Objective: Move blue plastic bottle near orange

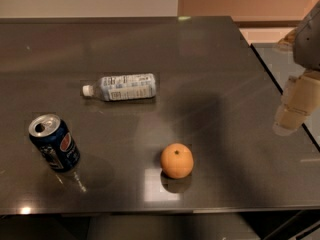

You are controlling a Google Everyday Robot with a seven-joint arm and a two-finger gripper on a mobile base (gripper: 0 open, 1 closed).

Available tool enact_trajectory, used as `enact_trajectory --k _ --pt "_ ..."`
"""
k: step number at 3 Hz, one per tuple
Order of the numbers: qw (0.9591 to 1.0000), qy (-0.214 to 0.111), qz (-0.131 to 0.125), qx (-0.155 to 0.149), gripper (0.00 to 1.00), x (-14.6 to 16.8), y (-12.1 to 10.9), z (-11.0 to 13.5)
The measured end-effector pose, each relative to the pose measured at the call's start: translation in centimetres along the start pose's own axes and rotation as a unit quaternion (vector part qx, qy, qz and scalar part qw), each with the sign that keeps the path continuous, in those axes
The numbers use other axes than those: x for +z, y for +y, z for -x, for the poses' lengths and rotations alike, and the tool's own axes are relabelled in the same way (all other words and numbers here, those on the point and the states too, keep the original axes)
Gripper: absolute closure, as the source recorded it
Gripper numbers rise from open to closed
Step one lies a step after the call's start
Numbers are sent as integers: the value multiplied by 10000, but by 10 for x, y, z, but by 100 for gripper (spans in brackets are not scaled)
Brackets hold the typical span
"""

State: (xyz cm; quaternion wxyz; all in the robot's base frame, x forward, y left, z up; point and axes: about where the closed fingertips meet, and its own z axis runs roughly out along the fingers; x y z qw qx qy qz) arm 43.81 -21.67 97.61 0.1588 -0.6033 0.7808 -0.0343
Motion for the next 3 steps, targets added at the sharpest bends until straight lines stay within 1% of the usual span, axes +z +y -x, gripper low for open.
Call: enact_trajectory --k 1,2,3 --pt "10000 0 -1 0 0 0 0 0" --pt "9999 -25 43 -110 0 0 -3 7" --pt "9991 -262 127 -308 0 9 -16 34"
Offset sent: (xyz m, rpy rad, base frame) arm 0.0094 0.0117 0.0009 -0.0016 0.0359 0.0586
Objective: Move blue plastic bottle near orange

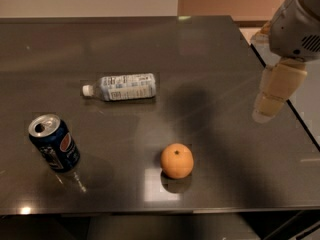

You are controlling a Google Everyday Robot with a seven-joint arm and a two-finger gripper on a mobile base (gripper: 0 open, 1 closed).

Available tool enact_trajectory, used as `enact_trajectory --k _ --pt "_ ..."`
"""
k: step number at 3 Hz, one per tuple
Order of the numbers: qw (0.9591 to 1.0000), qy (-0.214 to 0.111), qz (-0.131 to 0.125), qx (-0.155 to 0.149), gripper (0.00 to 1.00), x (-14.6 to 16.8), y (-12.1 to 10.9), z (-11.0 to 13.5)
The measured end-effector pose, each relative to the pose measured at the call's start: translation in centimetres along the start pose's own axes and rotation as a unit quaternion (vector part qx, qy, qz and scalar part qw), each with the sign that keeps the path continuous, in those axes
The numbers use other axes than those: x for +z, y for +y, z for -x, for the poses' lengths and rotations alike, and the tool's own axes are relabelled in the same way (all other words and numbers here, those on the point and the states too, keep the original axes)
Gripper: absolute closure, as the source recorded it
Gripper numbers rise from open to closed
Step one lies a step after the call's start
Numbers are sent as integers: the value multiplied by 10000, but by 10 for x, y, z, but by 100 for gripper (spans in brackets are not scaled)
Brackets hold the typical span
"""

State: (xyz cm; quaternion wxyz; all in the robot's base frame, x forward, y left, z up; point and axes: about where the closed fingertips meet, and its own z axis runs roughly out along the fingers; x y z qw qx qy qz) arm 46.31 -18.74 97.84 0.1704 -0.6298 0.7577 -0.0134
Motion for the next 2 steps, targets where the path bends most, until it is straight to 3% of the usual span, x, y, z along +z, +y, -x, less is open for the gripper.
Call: enact_trajectory --k 2 --pt "9976 -523 265 -379 0 49 -25 66"
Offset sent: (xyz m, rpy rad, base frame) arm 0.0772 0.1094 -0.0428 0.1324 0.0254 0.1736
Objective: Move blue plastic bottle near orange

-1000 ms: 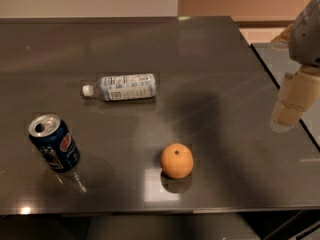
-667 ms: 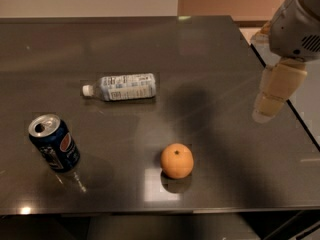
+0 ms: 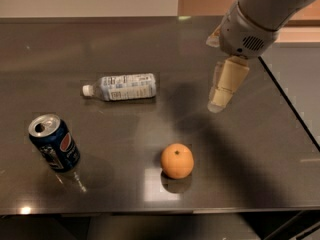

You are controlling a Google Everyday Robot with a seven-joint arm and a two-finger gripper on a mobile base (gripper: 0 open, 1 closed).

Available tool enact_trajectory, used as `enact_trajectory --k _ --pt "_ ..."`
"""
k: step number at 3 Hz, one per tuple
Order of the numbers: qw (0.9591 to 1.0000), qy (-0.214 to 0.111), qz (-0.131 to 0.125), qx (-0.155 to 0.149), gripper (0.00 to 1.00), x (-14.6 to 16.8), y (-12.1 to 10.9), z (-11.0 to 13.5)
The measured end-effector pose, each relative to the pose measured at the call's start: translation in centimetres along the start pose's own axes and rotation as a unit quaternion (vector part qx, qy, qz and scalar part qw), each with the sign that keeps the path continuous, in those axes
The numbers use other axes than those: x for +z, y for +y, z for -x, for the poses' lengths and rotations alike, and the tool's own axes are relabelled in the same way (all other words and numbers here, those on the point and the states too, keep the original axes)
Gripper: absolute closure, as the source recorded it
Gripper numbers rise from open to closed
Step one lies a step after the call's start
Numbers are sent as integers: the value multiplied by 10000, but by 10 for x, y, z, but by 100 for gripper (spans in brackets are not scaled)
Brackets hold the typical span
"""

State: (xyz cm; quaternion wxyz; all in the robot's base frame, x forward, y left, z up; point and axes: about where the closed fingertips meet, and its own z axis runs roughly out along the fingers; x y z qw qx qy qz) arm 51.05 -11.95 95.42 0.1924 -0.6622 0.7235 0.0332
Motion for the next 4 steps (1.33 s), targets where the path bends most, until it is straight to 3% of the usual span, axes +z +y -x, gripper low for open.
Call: enact_trajectory --k 2,4 --pt "9991 -44 189 -375 0 62 -40 47" --pt "9972 244 415 -577 0 111 -69 78"
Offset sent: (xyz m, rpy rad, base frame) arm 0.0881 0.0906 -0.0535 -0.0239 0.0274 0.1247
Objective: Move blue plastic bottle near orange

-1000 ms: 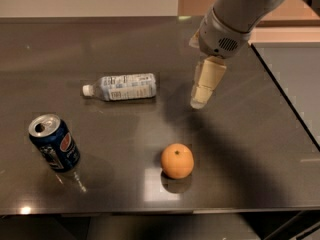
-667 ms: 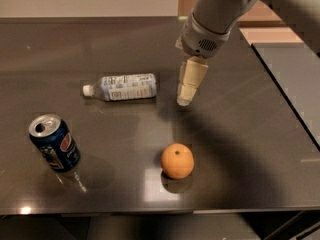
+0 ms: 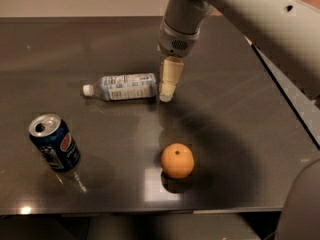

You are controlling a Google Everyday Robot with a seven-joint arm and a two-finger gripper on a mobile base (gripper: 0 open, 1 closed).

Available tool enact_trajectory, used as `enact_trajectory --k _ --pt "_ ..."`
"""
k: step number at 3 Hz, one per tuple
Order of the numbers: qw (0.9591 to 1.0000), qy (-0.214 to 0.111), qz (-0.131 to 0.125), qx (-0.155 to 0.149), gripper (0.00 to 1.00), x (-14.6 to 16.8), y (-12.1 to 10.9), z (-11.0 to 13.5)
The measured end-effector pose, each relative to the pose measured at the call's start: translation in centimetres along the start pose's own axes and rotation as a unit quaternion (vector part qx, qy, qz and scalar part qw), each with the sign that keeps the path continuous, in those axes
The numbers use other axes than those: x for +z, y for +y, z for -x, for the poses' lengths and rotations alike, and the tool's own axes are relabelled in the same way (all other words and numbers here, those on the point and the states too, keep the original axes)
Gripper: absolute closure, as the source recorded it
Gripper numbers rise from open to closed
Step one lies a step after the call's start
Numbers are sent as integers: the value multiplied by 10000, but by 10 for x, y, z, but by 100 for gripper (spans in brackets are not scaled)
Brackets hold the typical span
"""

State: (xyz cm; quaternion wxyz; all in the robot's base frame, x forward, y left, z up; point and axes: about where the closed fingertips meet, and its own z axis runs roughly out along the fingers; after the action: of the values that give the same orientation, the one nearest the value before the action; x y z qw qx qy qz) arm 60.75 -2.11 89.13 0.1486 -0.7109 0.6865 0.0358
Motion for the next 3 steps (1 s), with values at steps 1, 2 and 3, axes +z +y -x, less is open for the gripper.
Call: enact_trajectory --k 1,2,3 --pt "9998 149 137 -86 0 18 -7 15" --pt "9993 179 271 -181 0 33 -8 30" --pt "9987 172 385 -273 0 44 -8 45"
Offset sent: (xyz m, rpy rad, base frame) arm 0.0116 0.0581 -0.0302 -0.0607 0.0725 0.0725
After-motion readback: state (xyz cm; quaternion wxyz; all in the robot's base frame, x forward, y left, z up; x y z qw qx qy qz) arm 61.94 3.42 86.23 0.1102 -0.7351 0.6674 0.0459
